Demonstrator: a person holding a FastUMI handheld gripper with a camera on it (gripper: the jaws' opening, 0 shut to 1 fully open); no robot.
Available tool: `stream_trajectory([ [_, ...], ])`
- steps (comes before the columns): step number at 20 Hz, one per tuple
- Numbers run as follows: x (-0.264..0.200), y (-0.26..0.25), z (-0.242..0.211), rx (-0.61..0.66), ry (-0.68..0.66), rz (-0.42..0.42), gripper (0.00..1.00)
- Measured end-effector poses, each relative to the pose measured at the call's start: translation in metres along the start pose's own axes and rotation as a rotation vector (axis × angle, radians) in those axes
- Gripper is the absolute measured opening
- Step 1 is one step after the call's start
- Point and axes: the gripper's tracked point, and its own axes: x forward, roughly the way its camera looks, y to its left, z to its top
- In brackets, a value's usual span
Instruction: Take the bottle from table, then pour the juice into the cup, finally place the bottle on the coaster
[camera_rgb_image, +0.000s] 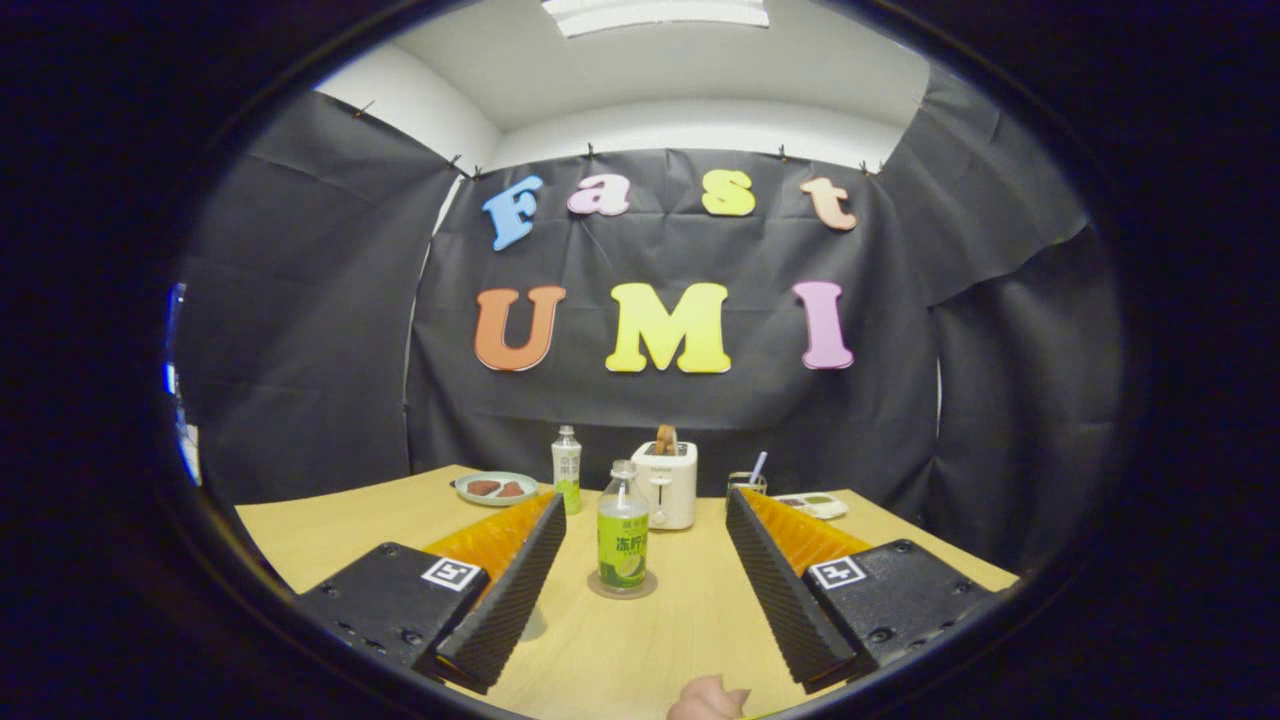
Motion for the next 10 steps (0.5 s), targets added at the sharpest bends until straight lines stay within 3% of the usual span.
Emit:
stream_trajectory([
  [4,-0.064,-0.015,-0.007,0.094,-0.007,-0.042,1.00],
  [8,-0.099,-0.042,-0.025,0.063,0.033,-0.128,1.00],
  [10,-0.113,-0.039,-0.019,0.086,0.031,-0.127,1.00],
])
